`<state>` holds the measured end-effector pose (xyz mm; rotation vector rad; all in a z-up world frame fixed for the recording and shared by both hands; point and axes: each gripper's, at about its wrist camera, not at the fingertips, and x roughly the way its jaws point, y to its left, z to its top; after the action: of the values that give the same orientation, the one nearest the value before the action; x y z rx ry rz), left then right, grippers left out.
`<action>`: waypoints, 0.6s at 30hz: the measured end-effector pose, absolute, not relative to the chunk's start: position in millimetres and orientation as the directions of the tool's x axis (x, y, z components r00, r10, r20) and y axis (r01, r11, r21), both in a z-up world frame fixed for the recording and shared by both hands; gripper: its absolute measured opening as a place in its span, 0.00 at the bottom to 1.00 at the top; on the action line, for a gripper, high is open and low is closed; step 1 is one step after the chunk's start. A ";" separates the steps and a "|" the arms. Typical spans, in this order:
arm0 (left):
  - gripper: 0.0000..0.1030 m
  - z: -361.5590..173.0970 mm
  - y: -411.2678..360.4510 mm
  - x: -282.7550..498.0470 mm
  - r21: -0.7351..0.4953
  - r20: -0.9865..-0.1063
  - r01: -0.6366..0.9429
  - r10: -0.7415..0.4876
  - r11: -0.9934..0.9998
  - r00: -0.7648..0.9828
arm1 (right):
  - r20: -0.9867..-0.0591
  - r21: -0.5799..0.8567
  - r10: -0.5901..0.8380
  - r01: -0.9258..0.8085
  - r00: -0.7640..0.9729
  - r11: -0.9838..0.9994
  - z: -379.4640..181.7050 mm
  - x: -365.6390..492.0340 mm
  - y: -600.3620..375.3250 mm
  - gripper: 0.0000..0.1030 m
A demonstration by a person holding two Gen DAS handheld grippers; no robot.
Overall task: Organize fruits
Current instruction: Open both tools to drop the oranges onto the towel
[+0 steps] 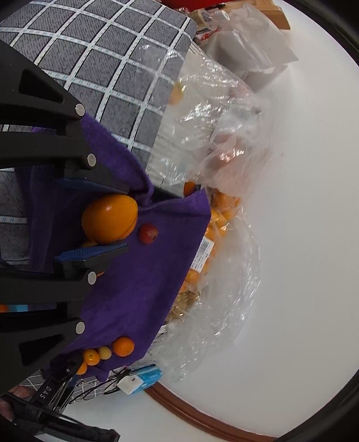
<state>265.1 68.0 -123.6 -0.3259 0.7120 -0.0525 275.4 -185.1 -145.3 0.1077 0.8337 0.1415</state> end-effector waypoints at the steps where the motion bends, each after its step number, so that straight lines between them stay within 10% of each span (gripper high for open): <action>1: 0.32 -124.4 64.1 266.0 -0.300 -0.639 -0.056 -0.157 0.952 0.753 | -0.733 0.146 0.161 -0.079 0.661 0.986 -146.7 275.9 -185.4 0.31; 18: 0.32 -128.0 60.2 266.5 -0.297 -0.658 -0.073 -0.148 0.952 0.738 | -0.672 0.112 0.154 -0.106 0.725 0.988 -134.3 265.1 -177.9 0.44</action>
<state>266.5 60.2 -128.0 -0.3148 0.7427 -0.0422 265.1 -177.9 -134.3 0.0668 0.7467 0.1436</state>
